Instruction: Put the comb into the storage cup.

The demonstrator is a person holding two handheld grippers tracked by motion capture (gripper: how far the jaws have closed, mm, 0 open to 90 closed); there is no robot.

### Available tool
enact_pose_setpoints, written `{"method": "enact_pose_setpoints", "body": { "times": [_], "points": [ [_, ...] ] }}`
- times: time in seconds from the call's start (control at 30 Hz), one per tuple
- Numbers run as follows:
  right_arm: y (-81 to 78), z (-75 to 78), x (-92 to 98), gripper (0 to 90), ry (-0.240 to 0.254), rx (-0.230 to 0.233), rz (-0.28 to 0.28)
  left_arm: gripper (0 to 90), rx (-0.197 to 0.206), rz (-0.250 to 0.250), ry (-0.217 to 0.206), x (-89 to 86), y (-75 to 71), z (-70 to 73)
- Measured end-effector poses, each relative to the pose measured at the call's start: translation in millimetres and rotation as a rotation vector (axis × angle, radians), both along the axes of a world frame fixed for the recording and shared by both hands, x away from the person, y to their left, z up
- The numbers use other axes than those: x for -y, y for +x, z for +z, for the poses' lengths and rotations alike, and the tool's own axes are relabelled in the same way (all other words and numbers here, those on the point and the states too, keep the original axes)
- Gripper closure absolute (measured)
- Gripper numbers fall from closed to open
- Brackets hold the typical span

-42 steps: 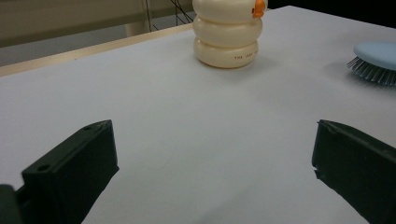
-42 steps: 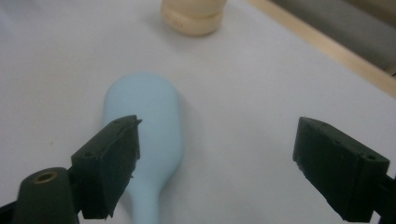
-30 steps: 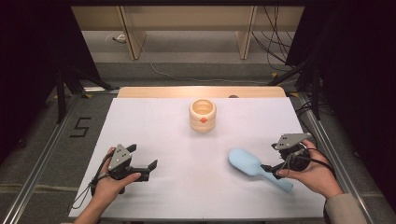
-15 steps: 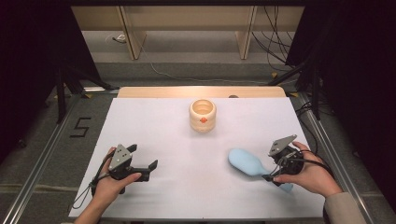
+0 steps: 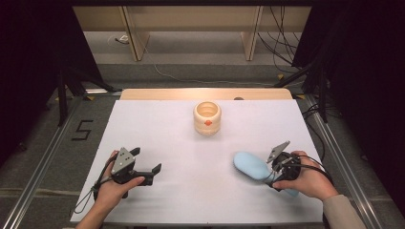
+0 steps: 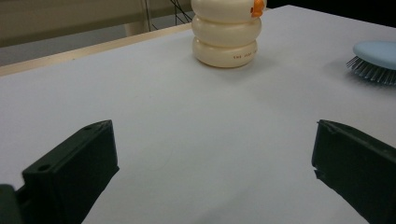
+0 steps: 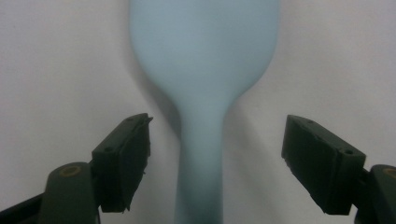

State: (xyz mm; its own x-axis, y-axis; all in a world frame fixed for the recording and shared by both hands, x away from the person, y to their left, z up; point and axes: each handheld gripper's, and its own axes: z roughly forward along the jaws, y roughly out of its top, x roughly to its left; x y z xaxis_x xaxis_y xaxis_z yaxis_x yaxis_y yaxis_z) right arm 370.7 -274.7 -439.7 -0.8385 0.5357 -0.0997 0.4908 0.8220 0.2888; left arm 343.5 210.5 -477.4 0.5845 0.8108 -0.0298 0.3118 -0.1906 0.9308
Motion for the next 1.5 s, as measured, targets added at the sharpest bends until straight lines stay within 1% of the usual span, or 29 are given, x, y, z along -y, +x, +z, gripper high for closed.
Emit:
{"method": "enact_pose_setpoints", "body": {
  "times": [0.1,0.17,0.2,0.27,0.43,0.53,0.63,0.7,0.73,0.77,0.8,0.83,0.87,0.97,1.03,1.17,1.2,1.27,1.3,1.33,1.43,1.5],
  "points": [
    [1.5,-1.9,-2.8,26.4,-0.015,-0.009,0.003,0.0,0.001,-0.001,0.001,0.3,-0.1,0.0],
    [2.4,-2.6,-4.8,29.2,-0.013,-0.017,0.003,0.0,0.001,0.000,0.000,0.2,-0.1,0.1],
    [3.1,-2.5,-5.3,29.9,-0.018,-0.022,0.011,0.0,0.001,0.000,0.000,0.1,-0.1,0.1],
    [3.5,-3.2,-6.7,31.0,-0.023,-0.033,0.009,0.0,0.001,0.001,-0.001,-0.2,-0.1,0.2],
    [5.4,-5.3,-5.7,34.6,-0.042,-0.042,0.000,0.0,0.002,0.001,0.000,-0.1,-0.2,0.3],
    [6.2,-5.9,-5.8,37.5,-0.051,-0.053,0.011,0.0,0.002,0.002,0.000,0.0,-0.1,0.2],
    [7.4,-7.6,-7.7,40.8,-0.059,-0.072,0.009,0.0,0.002,0.002,0.000,0.1,-0.1,0.2],
    [7.8,-8.1,-8.0,41.9,-0.064,-0.075,0.013,0.1,0.002,0.002,-0.001,0.1,-0.1,0.1],
    [7.9,-8.9,-8.8,42.9,-0.061,-0.079,0.009,0.1,0.002,0.002,0.000,0.0,-0.1,0.1],
    [8.5,-9.1,-9.5,44.7,-0.068,-0.088,0.009,0.1,0.003,0.002,-0.001,0.0,-0.1,0.1],
    [8.3,-9.1,-10.6,45.4,-0.070,-0.091,-0.005,0.1,0.002,0.002,-0.002,0.0,-0.1,0.1],
    [8.3,-9.1,-10.6,45.4,-0.070,-0.091,-0.005,0.1,0.002,0.003,-0.001,-0.1,-0.2,0.1],
    [9.3,-9.5,-10.1,46.3,-0.070,-0.092,0.011,0.1,0.002,0.003,-0.002,-0.1,-0.2,0.1],
    [10.1,-9.3,-10.9,49.3,-0.078,-0.096,0.010,0.1,0.002,0.004,-0.001,-0.1,-0.2,0.2],
    [10.8,-9.5,-12.1,53.3,-0.077,-0.098,0.011,0.1,0.002,0.004,-0.001,-0.1,-0.2,0.2],
    [11.4,-9.7,-13.4,55.6,-0.085,-0.100,0.016,0.1,0.003,0.005,-0.001,-0.3,-0.1,0.2],
    [11.0,-10.0,-14.4,56.0,-0.086,-0.101,0.006,0.1,0.002,0.005,-0.002,-0.3,-0.2,0.2],
    [11.6,-10.5,-15.1,56.8,-0.090,-0.099,0.018,0.1,0.002,0.006,-0.001,-0.4,-0.1,0.2],
    [10.6,-10.8,-17.4,57.8,-0.095,-0.106,0.002,0.1,0.002,0.006,-0.001,-0.5,-0.1,0.2],
    [10.6,-10.8,-17.4,57.8,-0.095,-0.106,0.002,0.1,0.002,0.005,-0.001,-0.5,-0.1,0.2],
    [11.2,-12.3,-17.9,59.8,-0.107,-0.106,0.025,0.1,0.002,0.004,-0.001,-0.6,-0.1,0.2],
    [11.1,-12.5,-18.0,60.3,-0.104,-0.103,0.026,0.1,0.001,0.004,-0.001,-0.7,0.0,0.1]
  ]
}}
